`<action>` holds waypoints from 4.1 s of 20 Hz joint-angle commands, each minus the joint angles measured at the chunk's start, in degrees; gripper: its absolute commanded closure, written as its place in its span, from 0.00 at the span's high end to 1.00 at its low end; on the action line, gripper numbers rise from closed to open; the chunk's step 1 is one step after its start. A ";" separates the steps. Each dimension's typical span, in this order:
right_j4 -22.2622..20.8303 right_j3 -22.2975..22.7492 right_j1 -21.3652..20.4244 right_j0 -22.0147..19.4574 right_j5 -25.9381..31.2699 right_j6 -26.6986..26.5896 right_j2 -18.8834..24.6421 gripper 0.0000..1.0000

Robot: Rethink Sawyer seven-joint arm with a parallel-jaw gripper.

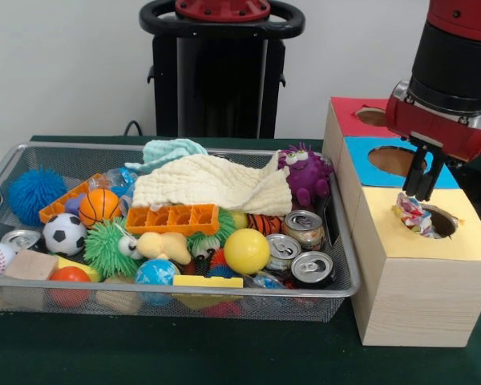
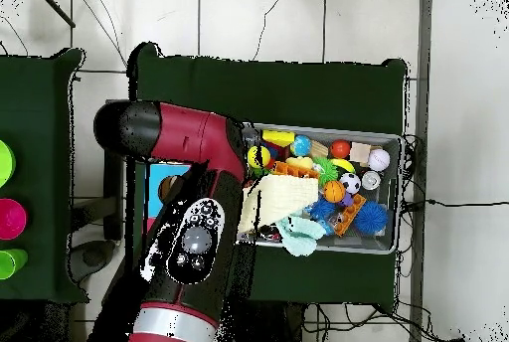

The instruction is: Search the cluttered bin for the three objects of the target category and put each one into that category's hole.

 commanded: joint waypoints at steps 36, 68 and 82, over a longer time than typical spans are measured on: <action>-0.76 6.16 10.75 -1.72 -6.14 5.69 10.28 0.00; -4.78 -2.64 -3.14 -5.81 14.99 0.42 9.52 0.00; -13.98 -13.30 -6.80 -11.24 14.70 -7.09 7.82 0.00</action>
